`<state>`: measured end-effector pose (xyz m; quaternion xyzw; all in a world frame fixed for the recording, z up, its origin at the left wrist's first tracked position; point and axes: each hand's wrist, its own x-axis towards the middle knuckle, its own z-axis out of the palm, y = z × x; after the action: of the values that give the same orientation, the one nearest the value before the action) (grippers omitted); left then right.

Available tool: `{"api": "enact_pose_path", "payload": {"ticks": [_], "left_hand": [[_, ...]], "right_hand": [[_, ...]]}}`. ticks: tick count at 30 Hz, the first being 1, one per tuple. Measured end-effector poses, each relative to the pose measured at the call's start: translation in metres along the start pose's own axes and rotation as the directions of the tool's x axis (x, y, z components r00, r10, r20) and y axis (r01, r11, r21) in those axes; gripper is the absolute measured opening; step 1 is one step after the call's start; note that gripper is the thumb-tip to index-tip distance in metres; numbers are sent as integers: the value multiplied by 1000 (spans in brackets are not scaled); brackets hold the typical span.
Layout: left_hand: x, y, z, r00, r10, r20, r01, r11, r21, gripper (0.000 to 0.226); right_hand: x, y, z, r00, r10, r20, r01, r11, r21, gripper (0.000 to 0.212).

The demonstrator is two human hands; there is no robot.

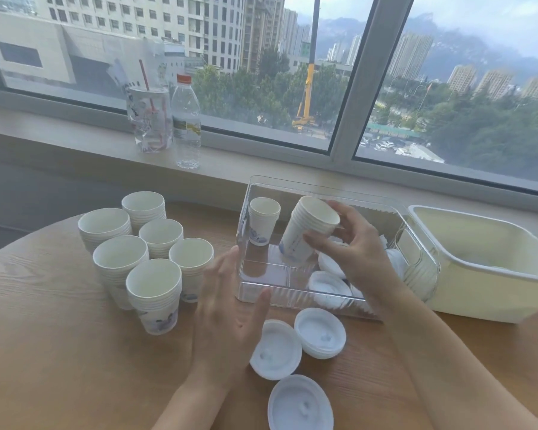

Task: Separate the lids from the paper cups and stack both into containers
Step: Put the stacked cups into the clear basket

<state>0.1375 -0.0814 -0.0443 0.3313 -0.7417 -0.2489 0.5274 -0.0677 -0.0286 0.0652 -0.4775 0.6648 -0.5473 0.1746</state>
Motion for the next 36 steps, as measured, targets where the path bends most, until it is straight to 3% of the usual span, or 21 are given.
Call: {"api": "enact_pose_path", "payload": {"ticks": [3,6,12,21,30,36], "left_hand": [[-1,-7,5,998,-32,50,30,999,44,73],[-2,-12,9,994,-63,87,58,996,62,79],[-2,-18,11,992,-52,112,45,997,63,79],[-3,-19,13,992,-59,115,53,997,62,80],[-3,-20,10,991,-82,108,81,997,12,76],[-20,-4,-4,990,-127,65,131,989,-66,66]], "right_hand": [[28,14,2,999,1,-44,-7,990,-139,63],[55,34,13,999,25,-42,-34,975,-222,73],[85,66,37,990,106,-95,-130,950,-285,89],[97,78,51,981,119,-154,-174,890,-421,87],[88,71,48,983,142,-116,-177,902,-395,97],[41,23,32,989,-6,-145,-45,938,-342,76]]}}
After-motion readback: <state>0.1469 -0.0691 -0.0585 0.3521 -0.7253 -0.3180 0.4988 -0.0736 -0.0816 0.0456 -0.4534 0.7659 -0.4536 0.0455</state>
